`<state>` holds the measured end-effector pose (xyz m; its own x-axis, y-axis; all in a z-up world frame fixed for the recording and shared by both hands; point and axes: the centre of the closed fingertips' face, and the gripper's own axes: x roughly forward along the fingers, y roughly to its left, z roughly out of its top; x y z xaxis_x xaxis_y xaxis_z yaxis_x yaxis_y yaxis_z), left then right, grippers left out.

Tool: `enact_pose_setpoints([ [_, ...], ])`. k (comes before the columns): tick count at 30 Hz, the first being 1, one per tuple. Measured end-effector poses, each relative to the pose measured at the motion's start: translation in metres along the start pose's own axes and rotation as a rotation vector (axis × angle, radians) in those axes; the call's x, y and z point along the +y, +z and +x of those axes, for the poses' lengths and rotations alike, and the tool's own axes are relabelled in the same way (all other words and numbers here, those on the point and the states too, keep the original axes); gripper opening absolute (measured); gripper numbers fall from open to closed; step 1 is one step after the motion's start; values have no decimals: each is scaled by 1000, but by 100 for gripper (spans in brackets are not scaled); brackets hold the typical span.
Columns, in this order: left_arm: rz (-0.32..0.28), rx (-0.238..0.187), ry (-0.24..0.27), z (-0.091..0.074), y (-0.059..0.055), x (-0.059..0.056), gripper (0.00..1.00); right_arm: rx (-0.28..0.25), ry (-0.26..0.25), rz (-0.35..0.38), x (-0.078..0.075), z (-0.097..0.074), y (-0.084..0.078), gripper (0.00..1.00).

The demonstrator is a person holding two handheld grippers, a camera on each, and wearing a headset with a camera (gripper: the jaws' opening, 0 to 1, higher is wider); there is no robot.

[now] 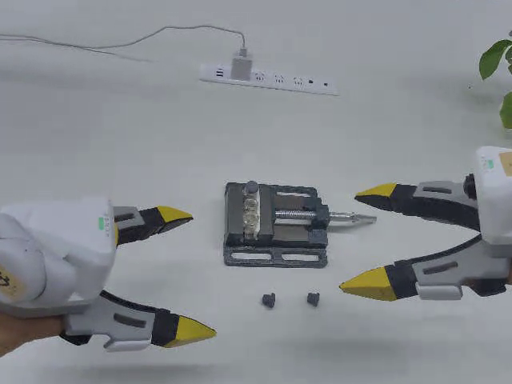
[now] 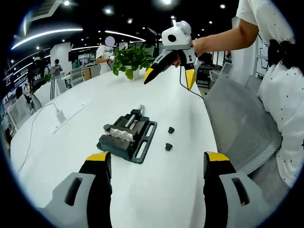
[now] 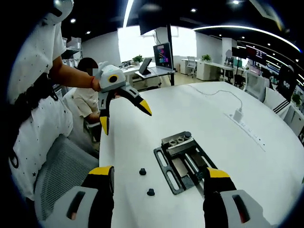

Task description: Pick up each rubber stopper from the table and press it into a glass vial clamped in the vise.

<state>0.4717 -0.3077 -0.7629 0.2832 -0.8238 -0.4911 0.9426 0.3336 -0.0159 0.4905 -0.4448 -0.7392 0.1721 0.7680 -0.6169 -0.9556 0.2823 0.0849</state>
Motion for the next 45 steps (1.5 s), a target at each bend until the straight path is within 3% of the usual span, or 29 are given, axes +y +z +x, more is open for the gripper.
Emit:
enact_pose_setpoints([
  [14, 81, 95, -52, 18, 1, -8, 74, -44, -16, -27, -2, -8, -42, 96],
  [20, 123, 140, -89, 31, -2, -10, 69, -42, -12, -21, -3, -6, -58, 97],
  [28, 201, 205, -163, 50, -10, -15, 53, -61, -30, 0, -7, -10, -65, 96],
  [36, 218, 263, -191, 72, -23, -16, 32, -75, -38, 22, -7, -14, -71, 95],
  [38, 243, 280, -200, 78, -27, -17, 29, -76, -40, 28, -7, -16, -72, 95],
  [45, 246, 318, -234, 95, -39, -24, 23, -78, -43, 41, -7, -18, -77, 95],
])
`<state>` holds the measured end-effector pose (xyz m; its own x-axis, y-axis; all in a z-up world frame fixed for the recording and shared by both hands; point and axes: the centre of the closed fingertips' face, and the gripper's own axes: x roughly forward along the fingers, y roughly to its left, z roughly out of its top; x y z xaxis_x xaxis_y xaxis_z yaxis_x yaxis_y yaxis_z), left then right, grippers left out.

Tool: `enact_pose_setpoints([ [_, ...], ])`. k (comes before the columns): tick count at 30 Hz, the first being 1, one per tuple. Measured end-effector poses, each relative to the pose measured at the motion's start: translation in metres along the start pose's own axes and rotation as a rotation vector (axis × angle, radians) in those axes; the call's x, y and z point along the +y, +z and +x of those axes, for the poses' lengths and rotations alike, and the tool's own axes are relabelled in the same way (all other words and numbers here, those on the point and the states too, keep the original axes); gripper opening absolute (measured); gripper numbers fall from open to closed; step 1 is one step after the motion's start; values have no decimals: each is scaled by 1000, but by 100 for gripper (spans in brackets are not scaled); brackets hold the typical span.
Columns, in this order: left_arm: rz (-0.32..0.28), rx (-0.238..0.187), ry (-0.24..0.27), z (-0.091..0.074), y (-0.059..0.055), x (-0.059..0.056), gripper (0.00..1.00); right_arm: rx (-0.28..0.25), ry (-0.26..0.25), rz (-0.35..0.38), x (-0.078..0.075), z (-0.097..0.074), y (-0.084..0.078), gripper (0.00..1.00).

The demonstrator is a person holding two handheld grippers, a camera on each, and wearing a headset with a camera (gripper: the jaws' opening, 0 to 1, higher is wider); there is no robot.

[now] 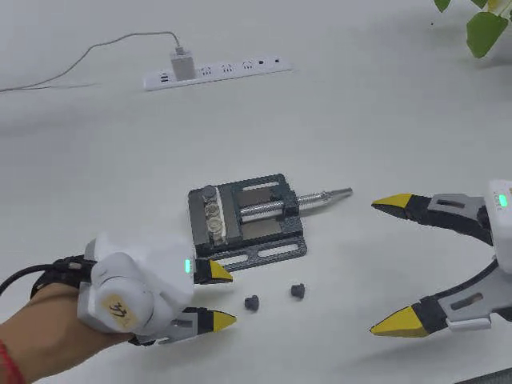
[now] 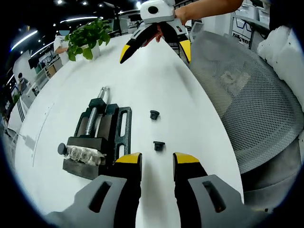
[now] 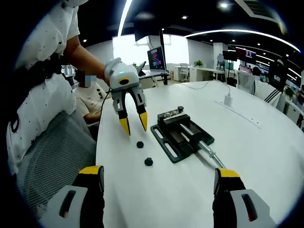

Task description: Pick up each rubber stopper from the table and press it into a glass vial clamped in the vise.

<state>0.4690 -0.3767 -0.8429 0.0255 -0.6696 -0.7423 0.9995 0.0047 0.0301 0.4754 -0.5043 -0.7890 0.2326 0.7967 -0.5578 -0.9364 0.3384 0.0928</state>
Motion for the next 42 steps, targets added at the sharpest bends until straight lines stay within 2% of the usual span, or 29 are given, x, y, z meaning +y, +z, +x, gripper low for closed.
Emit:
enact_pose_setpoints([
  [3, 11, 20, -2, 7, -4, 0, 19, -5, -2, 1, 0, 0, 0, 94],
  [10, 10, 13, -14, 15, -2, -1, 14, -3, -7, 4, -1, -2, -1, 93],
  [13, 10, 25, -24, 18, -5, -3, 13, -1, -12, 6, -3, -3, -2, 92],
  [24, 10, 15, -34, 21, -3, -2, 9, 2, -17, 8, -4, -5, -4, 91],
  [42, 3, 22, -37, 23, -5, -2, 5, 3, -18, 8, -3, -3, -2, 90],
])
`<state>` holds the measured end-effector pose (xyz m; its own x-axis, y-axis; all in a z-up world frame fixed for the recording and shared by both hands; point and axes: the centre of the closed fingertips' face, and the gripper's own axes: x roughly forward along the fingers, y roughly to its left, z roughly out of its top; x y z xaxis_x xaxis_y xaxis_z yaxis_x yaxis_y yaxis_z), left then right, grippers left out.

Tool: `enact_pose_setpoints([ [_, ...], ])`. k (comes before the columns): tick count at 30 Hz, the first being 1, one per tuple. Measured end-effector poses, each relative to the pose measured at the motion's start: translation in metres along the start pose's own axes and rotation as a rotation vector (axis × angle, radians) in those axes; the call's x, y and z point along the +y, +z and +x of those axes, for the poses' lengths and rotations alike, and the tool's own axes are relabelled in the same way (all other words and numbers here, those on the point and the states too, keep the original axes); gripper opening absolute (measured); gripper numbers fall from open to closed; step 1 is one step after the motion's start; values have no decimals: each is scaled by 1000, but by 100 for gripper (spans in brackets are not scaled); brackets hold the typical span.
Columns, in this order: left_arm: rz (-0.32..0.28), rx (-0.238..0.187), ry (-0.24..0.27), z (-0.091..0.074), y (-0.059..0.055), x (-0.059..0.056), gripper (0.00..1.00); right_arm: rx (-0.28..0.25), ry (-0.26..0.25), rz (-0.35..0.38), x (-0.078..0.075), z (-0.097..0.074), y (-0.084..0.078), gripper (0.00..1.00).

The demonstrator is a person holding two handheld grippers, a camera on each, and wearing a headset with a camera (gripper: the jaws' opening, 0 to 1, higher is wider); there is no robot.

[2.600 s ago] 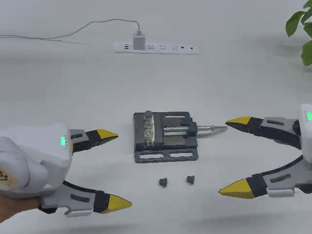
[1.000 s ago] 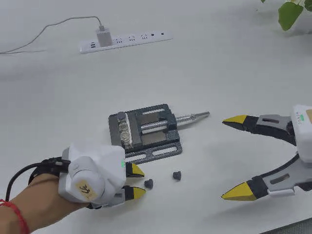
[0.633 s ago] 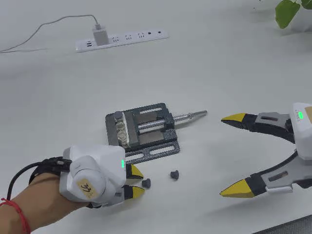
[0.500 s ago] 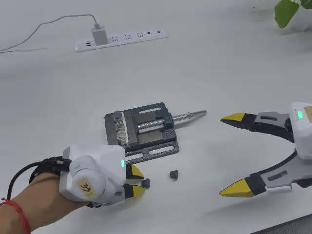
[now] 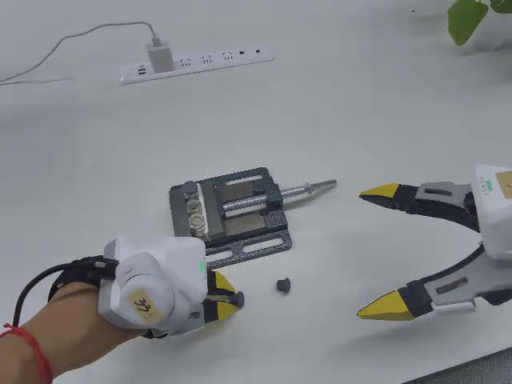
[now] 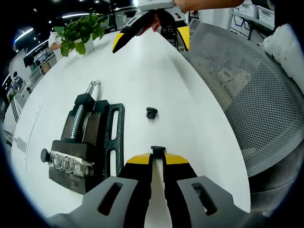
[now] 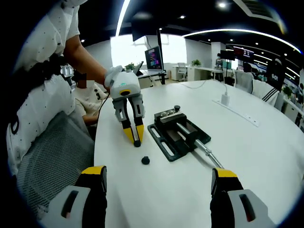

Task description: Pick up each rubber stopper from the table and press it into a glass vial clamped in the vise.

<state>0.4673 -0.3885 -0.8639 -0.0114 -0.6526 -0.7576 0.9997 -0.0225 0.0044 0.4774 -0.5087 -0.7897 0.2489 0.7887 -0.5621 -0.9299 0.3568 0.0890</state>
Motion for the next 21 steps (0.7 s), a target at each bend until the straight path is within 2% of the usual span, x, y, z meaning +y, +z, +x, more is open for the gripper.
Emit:
enact_pose_setpoints([
  [5, -9, -6, 4, 0, 0, 0, 5, 0, 1, -1, 0, 0, 2, 90],
  [12, -62, -54, 26, -8, 8, 4, 4, -5, 4, -7, 0, 0, 9, 89],
  [15, -97, -96, 47, -16, 16, 8, 4, -9, 5, -14, 0, 0, 15, 89],
  [20, -160, -185, 83, -34, 36, 12, 4, -25, 19, -29, 3, 0, 34, 86],
  [21, -186, -219, 93, -39, 43, 13, 4, -31, 23, -28, 3, 0, 41, 86],
])
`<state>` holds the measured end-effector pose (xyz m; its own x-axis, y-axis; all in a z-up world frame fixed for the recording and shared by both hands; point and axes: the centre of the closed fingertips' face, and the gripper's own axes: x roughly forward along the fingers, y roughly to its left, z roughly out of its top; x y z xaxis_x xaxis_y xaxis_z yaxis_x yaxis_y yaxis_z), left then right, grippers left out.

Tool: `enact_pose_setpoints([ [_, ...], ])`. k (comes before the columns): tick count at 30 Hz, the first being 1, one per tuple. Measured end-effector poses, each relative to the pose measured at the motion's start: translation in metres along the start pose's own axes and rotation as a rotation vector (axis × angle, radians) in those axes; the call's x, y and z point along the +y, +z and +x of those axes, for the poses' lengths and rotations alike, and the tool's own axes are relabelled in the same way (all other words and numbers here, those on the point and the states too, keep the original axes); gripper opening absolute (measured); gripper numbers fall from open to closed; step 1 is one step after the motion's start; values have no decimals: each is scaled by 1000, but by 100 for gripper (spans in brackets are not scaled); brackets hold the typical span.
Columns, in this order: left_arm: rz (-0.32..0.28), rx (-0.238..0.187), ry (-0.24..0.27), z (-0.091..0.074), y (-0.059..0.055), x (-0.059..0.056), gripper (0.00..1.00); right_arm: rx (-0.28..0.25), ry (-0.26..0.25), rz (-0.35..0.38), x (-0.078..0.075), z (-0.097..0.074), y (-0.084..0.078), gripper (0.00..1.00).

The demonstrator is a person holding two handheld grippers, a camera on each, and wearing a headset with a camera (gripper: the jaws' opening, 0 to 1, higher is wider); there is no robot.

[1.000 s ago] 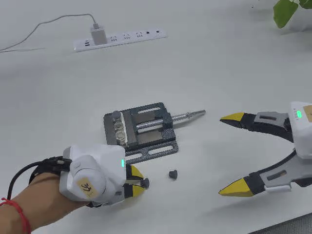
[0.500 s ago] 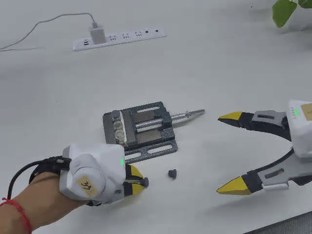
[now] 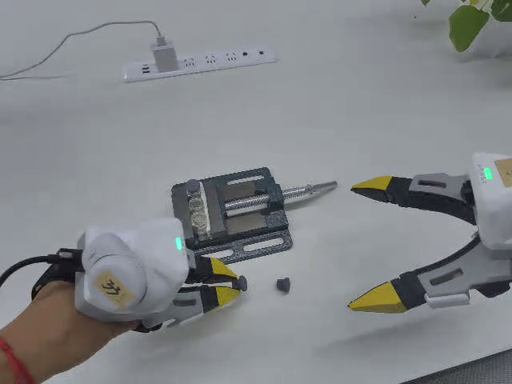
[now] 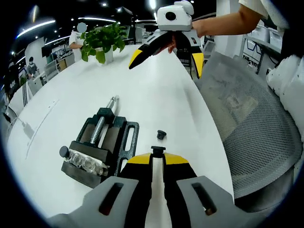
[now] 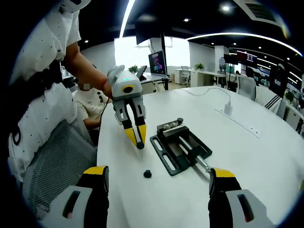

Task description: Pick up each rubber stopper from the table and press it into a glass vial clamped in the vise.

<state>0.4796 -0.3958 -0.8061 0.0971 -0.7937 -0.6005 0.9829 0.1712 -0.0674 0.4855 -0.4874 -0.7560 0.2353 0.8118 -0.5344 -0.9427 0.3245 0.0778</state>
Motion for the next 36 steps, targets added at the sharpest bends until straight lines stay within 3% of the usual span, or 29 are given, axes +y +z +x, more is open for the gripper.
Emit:
enact_pose_setpoints([
  [5, -76, -104, 32, -16, 29, 1, 4, -43, 35, 3, 4, 2, 34, 79],
  [9, -117, -181, 48, -28, 51, 1, 4, -41, 82, -7, 10, 5, 58, 71],
  [10, -130, -204, 54, -33, 58, 1, 4, -15, 103, 0, 12, 6, 62, 67],
  [11, -137, -216, 55, -35, 61, 1, 4, 7, 122, 9, 14, 7, 63, 63],
  [17, -172, -282, 65, -50, 84, -3, 4, -2, 215, -48, 26, 14, 93, 46],
  [26, -187, -338, 79, -65, 100, -9, 4, 89, 328, -102, 42, 25, 108, 23],
  [36, -188, -373, 84, -72, 105, -12, 4, 141, 386, -145, 51, 31, 109, 12],
])
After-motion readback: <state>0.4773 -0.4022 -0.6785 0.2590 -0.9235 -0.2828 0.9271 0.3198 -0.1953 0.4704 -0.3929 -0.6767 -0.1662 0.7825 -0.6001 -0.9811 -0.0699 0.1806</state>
